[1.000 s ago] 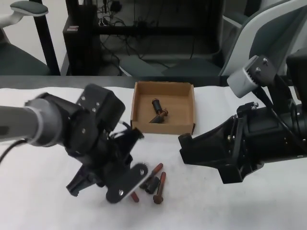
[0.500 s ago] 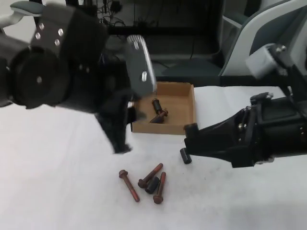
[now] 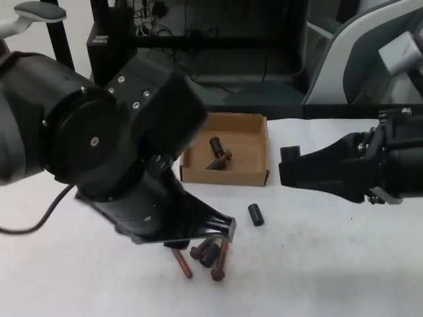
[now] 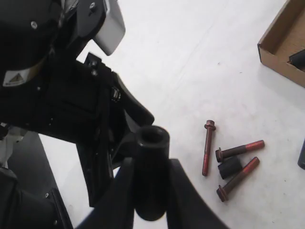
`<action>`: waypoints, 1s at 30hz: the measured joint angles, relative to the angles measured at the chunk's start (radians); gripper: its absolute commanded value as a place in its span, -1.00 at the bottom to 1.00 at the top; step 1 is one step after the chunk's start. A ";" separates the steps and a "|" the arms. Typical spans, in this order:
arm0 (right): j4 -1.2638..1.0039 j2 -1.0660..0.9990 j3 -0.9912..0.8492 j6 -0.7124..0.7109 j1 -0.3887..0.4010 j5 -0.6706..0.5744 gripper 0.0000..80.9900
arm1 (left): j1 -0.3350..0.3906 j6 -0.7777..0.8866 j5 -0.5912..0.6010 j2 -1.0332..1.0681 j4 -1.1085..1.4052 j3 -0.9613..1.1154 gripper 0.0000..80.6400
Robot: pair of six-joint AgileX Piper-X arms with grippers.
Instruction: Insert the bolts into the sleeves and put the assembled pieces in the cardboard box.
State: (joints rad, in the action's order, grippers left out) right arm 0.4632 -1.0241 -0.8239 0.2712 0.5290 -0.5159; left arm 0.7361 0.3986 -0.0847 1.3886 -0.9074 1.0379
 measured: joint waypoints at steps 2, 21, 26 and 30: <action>0.000 0.000 0.000 0.000 -0.005 0.000 -0.99 | -0.009 0.128 -0.003 0.000 -0.021 0.000 -0.08; 0.000 0.000 0.000 0.066 -0.005 -0.078 -0.99 | -0.114 0.563 0.076 0.177 0.095 0.000 -0.08; 0.000 0.000 0.000 0.070 -0.005 -0.089 -0.99 | -0.147 0.564 0.085 0.203 0.157 0.000 -0.08; 0.000 0.000 0.000 0.076 -0.005 -0.089 -0.99 | -0.163 0.565 0.095 0.229 0.173 0.000 -0.08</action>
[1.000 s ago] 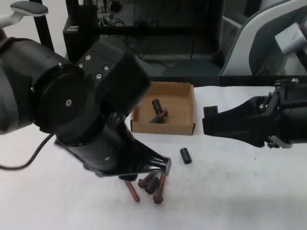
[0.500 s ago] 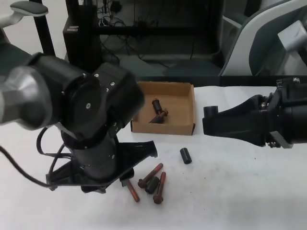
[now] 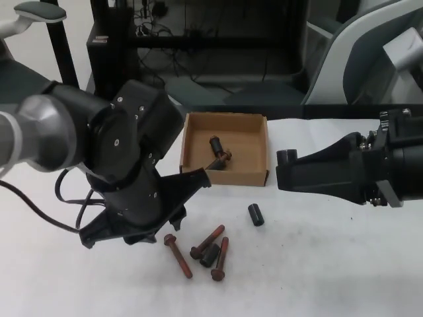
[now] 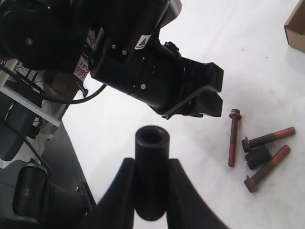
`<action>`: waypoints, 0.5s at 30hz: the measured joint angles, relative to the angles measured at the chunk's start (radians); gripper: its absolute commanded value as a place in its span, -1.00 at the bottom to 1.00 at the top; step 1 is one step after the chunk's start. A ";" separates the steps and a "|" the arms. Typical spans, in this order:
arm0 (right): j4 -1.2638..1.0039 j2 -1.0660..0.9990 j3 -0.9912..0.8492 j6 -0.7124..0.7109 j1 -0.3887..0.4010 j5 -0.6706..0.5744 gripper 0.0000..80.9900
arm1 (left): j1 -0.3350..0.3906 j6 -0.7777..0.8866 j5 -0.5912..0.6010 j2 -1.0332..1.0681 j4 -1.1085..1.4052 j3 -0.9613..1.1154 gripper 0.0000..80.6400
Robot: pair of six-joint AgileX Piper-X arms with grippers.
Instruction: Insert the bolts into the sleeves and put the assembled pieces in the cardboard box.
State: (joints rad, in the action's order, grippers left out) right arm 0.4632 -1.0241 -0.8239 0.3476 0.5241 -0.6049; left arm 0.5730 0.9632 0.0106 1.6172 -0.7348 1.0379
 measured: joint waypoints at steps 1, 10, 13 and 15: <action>0.000 0.000 0.000 0.004 0.000 -0.005 -0.99 | -0.001 0.000 0.008 0.006 0.001 0.000 -0.08; 0.000 0.000 0.000 0.013 0.000 -0.025 -0.99 | -0.001 0.000 0.037 0.024 0.001 0.000 -0.08; 0.000 0.000 0.000 0.013 0.000 -0.031 -0.99 | -0.001 -0.017 0.071 0.024 0.010 0.000 -0.08; 0.000 0.000 0.000 0.013 0.000 -0.031 -0.99 | -0.001 -0.042 0.086 0.024 0.013 0.000 -0.08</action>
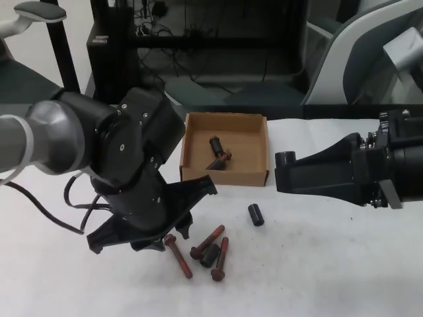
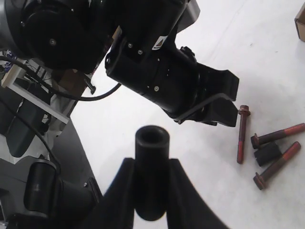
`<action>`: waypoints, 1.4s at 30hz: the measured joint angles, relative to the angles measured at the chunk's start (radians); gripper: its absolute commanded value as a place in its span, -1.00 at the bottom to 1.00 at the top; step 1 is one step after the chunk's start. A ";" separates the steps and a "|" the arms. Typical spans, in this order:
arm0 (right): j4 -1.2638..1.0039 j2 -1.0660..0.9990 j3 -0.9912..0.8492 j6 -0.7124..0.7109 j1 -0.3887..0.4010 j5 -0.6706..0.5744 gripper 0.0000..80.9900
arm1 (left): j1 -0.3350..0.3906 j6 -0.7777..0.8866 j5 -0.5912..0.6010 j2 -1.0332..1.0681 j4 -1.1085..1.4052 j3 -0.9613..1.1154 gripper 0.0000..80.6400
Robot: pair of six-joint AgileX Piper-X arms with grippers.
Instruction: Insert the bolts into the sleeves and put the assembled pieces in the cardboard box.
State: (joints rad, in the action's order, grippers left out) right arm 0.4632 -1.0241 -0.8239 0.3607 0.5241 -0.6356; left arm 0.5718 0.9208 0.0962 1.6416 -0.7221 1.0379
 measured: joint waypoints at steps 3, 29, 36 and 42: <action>0.000 0.000 0.000 0.000 0.000 -0.002 -0.99 | 0.000 -0.025 0.011 0.000 0.000 0.000 -0.08; 0.000 0.000 0.000 0.014 0.000 -0.004 -0.99 | -0.001 0.042 -0.056 0.000 -0.081 0.000 0.33; 0.000 0.000 0.000 0.014 0.000 -0.004 -0.99 | -0.001 0.107 -0.056 0.027 -0.029 0.001 0.09; 0.000 0.000 0.000 0.014 0.000 -0.018 -0.99 | -0.001 0.178 -0.056 0.080 -0.024 0.001 0.09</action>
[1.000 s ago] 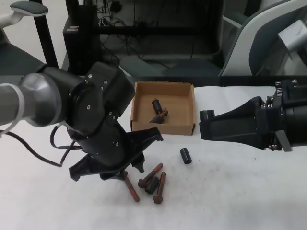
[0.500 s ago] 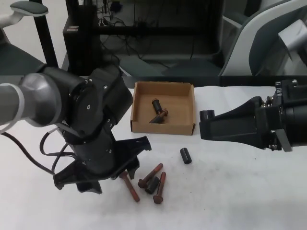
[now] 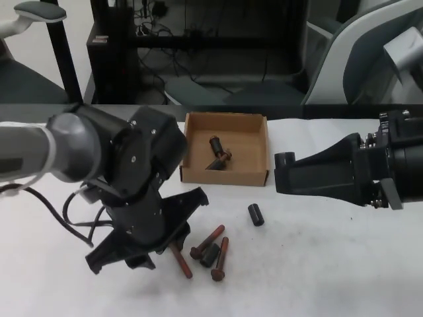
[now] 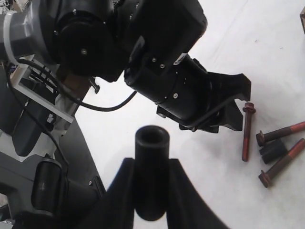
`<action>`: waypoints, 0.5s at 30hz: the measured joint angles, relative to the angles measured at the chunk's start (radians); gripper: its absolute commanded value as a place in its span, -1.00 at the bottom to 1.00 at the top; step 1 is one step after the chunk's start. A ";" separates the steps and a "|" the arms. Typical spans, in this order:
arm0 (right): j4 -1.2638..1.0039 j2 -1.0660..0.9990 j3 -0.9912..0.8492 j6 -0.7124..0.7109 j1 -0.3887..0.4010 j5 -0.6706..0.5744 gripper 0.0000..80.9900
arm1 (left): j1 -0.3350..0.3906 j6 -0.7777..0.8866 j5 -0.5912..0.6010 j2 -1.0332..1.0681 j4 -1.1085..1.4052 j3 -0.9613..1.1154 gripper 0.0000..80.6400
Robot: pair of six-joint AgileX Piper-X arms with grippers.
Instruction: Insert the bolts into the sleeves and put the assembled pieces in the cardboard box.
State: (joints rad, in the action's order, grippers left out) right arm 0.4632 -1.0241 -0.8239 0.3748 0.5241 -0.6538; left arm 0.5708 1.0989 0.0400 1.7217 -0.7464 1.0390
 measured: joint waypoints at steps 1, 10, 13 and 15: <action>0.000 0.000 0.000 0.000 0.000 -0.001 -0.99 | 0.000 0.005 0.000 0.006 0.004 0.000 0.09; 0.000 0.000 0.000 0.000 0.000 -0.003 -0.99 | 0.000 0.077 -0.012 0.036 0.102 0.000 0.09; 0.000 0.000 0.000 0.000 0.000 -0.003 -0.99 | 0.000 0.083 -0.027 0.036 0.107 0.000 0.09; 0.000 0.000 0.000 0.000 0.000 -0.003 -0.99 | 0.000 0.084 -0.040 0.036 0.109 0.000 0.09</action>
State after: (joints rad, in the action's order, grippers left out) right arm 0.4632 -1.0241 -0.8239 0.3748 0.5241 -0.6565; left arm 0.5708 1.1825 0.0000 1.7580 -0.6372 1.0390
